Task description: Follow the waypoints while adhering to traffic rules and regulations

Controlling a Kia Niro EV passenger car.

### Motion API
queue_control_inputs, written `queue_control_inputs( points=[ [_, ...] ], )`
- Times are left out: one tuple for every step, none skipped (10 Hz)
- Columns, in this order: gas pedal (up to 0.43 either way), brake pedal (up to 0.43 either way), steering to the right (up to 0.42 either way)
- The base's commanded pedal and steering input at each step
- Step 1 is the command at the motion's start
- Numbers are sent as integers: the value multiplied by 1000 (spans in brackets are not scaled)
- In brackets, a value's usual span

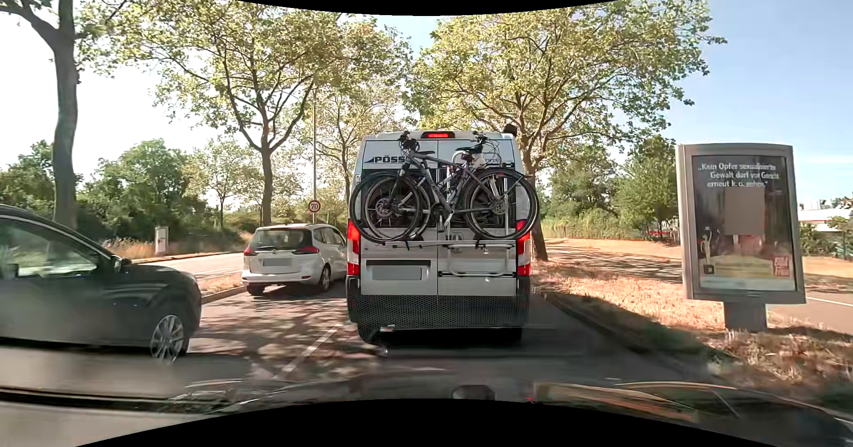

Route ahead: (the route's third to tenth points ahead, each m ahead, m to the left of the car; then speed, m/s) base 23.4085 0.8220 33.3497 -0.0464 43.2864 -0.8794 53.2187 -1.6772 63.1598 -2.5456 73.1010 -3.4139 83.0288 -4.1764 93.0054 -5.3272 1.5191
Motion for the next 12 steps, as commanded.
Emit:
queue_control_inputs(
  points=[
    [0, 238, 31],
    [0, 238, 30],
    [0, 238, 30],
    [0, 232, 30],
    [0, 226, 30],
    [0, 213, 30],
    [0, 183, 28],
    [0, 159, 25],
    [0, 165, 23],
    [0, 171, 23],
    [0, 171, 23],
    [0, 165, 23]
  ],
)
